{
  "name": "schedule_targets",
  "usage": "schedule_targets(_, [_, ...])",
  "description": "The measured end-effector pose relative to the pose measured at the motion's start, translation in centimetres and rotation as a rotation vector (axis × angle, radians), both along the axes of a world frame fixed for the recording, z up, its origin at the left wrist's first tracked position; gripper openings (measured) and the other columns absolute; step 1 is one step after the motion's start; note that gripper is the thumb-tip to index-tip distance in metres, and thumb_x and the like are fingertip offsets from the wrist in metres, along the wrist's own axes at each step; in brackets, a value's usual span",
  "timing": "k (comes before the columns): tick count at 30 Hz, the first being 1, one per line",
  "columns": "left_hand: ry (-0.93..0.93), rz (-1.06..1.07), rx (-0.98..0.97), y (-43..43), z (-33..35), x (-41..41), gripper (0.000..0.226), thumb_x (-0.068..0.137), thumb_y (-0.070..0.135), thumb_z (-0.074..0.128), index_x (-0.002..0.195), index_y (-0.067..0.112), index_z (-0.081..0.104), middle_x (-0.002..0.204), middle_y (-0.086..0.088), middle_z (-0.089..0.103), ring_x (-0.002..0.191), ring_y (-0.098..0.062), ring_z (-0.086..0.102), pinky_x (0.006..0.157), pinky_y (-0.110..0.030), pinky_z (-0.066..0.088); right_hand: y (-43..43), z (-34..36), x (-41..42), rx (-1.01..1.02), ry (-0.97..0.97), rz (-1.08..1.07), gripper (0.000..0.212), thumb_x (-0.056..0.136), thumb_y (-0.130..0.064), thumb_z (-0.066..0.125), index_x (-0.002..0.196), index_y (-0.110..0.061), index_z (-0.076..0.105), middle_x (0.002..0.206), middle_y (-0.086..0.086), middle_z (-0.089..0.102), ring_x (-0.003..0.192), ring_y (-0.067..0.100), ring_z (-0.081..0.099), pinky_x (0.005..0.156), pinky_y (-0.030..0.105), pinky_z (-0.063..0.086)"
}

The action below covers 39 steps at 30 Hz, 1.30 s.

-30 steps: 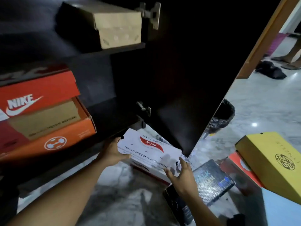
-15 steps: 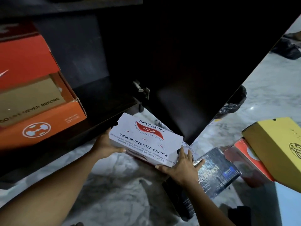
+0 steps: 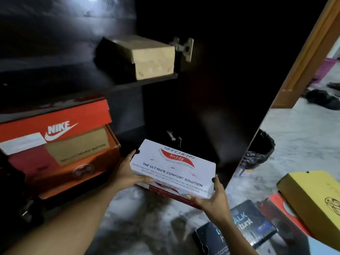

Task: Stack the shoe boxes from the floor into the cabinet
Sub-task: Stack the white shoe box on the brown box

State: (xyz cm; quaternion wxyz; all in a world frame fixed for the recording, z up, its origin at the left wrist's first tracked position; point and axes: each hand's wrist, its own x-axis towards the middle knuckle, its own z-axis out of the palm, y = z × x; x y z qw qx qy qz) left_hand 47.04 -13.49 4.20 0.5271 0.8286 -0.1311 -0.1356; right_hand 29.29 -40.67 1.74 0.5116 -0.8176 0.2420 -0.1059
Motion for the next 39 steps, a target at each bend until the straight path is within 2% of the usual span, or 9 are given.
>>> schedule_targets(4, [-0.099,-0.003,-0.146,0.5,6.1,-1.3,0.15,0.016,0.064,0.093,0.146,0.016,0.036,0.112,0.024,0.067,0.102,0.02,0.057,0.086,-0.004,0.044,0.8,5.7,-0.3,0.0,-0.178,0.012,0.101,0.043,-0.065,0.093,0.13,-0.042,0.046,0.123,-0.009,0.058,0.112,0.009,0.061,0.091,0.038,0.057])
schedule_targets(10, [-0.317,-0.026,-0.186,1.7,16.8,-3.0,0.117,0.027,0.065,0.093,0.131,0.037,0.048,0.112,0.038,0.065,0.104,0.016,0.059,0.091,-0.009,0.047,1.8,14.5,-1.1,-0.054,-0.411,0.047,0.096,0.054,-0.057,0.092,0.136,-0.042,0.045,0.127,-0.01,0.054,0.114,0.006,0.061,0.091,0.035,0.057])
schedule_targets(14, [-0.498,0.011,-0.186,2.4,23.6,-3.2,0.131,0.031,0.066,0.091,0.144,0.017,0.046,0.12,0.03,0.061,0.107,0.016,0.055,0.089,0.002,0.036,3.9,22.3,-2.2,0.061,-0.54,0.03,0.061,0.073,0.002,0.083,0.114,-0.028,0.05,0.112,-0.012,0.053,0.087,-0.018,0.063,0.064,0.002,0.048])
schedule_targets(17, [-0.591,0.074,-0.131,2.7,28.8,-3.0,0.119,0.044,0.042,0.096,0.147,0.014,0.043,0.132,0.011,0.052,0.121,0.0,0.047,0.097,-0.01,0.036,3.2,25.1,-0.8,-0.054,-0.604,0.021,0.102,0.064,-0.037,0.091,0.147,-0.023,0.034,0.134,-0.003,0.05,0.123,0.008,0.057,0.097,0.028,0.051])
schedule_targets(20, [-0.712,0.175,-0.141,2.8,32.9,-2.4,0.105,0.044,0.05,0.093,0.137,0.024,0.054,0.127,0.01,0.056,0.119,-0.008,0.052,0.1,-0.028,0.044,3.9,27.7,0.3,-0.103,-0.68,0.005,0.109,0.062,-0.056,0.088,0.151,-0.029,0.032,0.136,-0.008,0.046,0.126,0.007,0.051,0.105,0.039,0.049])
schedule_targets(28, [-0.704,0.432,-0.231,0.8,37.8,2.1,0.092,0.069,0.038,0.089,0.147,0.018,0.044,0.133,-0.01,0.054,0.119,-0.025,0.056,0.094,-0.028,0.045,6.7,33.0,5.3,-0.164,-0.803,-0.075,0.109,0.074,-0.05,0.082,0.157,-0.028,0.014,0.154,-0.002,0.028,0.137,0.004,0.032,0.109,0.03,0.035])
schedule_targets(32, [-0.566,0.378,-0.323,-1.7,37.7,3.9,0.078,0.08,0.032,0.081,0.147,0.02,0.044,0.13,-0.007,0.062,0.111,-0.025,0.064,0.093,-0.046,0.056,8.4,33.7,8.0,-0.219,-0.772,-0.077,0.099,0.083,-0.036,0.078,0.158,-0.023,0.014,0.159,-0.001,0.021,0.144,0.014,0.029,0.105,0.022,0.03])
schedule_targets(35, [-0.55,0.383,-0.396,-3.4,37.4,4.6,0.065,0.084,0.024,0.078,0.14,0.01,0.048,0.123,0.002,0.057,0.113,-0.018,0.06,0.095,-0.028,0.048,9.2,33.8,9.4,-0.206,-0.77,-0.08,0.093,0.086,-0.039,0.074,0.157,-0.024,0.016,0.157,0.0,0.025,0.142,0.016,0.034,0.106,0.027,0.036])
schedule_targets(39, [-0.544,0.322,-0.32,-4.9,36.7,5.5,0.067,0.077,0.062,0.07,0.129,0.019,0.061,0.125,-0.001,0.062,0.114,-0.018,0.061,0.099,-0.038,0.052,9.9,34.6,11.1,-0.244,-0.794,-0.079,0.089,0.083,-0.049,0.074,0.154,-0.025,0.025,0.152,-0.004,0.034,0.136,0.012,0.04,0.107,0.03,0.041])
